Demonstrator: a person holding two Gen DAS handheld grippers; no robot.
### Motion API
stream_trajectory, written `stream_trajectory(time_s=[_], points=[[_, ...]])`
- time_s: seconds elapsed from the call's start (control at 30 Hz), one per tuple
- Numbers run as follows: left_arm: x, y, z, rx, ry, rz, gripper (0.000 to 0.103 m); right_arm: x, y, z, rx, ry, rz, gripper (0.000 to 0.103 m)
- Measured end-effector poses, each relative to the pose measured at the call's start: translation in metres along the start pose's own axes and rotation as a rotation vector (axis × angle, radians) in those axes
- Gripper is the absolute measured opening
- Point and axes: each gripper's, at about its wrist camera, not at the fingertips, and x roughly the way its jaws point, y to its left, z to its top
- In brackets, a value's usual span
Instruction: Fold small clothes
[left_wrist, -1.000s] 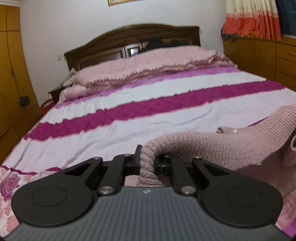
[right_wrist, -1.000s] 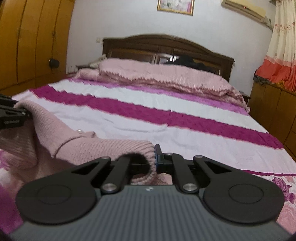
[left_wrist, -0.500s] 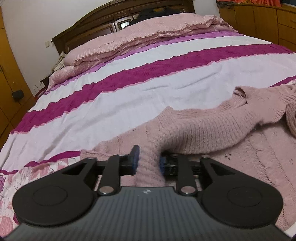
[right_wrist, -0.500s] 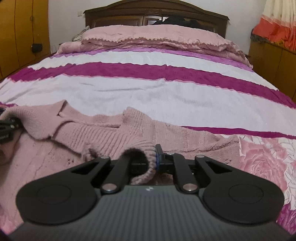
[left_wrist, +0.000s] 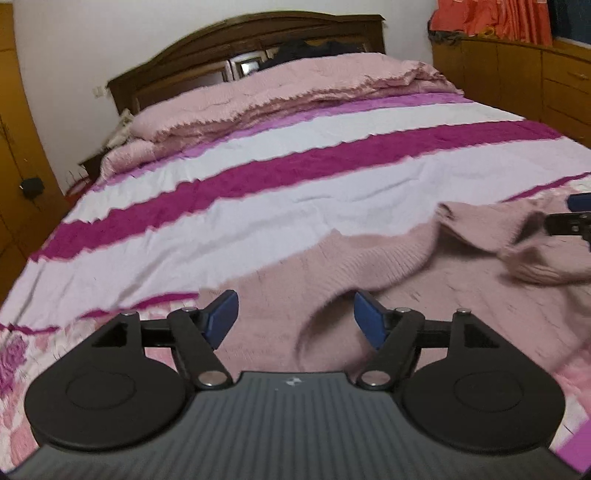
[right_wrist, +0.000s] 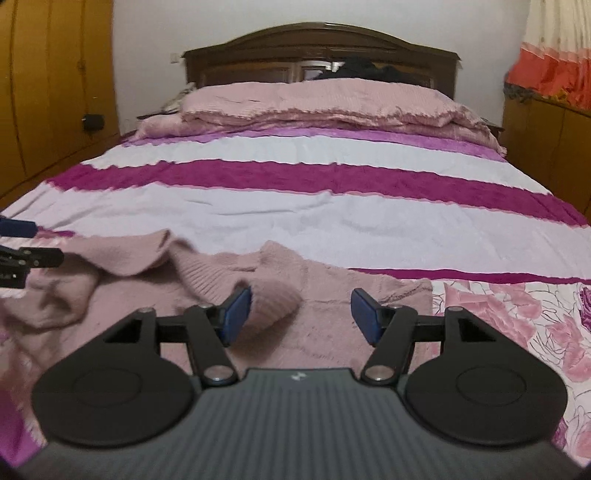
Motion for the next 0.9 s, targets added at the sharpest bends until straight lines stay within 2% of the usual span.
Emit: stream_trajectory(time_s=[0.23,0.4,0.47,0.57,0.67,0.7,0.73,0.77,0.8,0.9], points=[[-0.026,-0.007,-0.023,-0.014,0.014,-0.073,0.076,-0.004,0.020,-0.012,-0.120,0.016,0.032,0.063],[-0.013,-0.017,-0.036,-0.060,0.064,-0.120,0.076,0.011,0.023,-0.018,-0.125,0.044,0.040,0.063],[-0.004,-0.022,-0.036,-0.068,0.060,-0.136,0.076,0.019,0.025,-0.019,-0.139,0.053,0.039,0.063],[0.015,-0.031,-0.034,-0.064,0.054,-0.116,0.076,0.032,0.031,-0.022,-0.178,0.078,0.049,0.063],[0.033,-0.035,-0.030,-0.067,0.023,-0.086,0.075,0.040,0.033,-0.026,-0.205,0.056,0.055,0.063],[0.039,-0.034,-0.028,-0.056,-0.002,-0.050,0.061,0.042,0.032,-0.025,-0.206,0.048,0.056,0.061],[0.045,-0.033,-0.025,-0.037,-0.007,-0.012,0.029,0.042,0.030,-0.024,-0.200,0.040,0.056,0.060],[0.050,-0.032,-0.021,-0.025,0.007,0.016,0.021,0.043,0.028,-0.022,-0.192,0.030,0.046,0.045],[0.055,-0.027,-0.018,-0.038,0.018,0.034,0.019,0.043,0.026,-0.020,-0.193,0.020,0.024,0.019],[0.060,-0.006,-0.005,-0.071,0.000,0.079,0.016,0.041,0.015,-0.010,-0.215,-0.044,-0.103,0.016]])
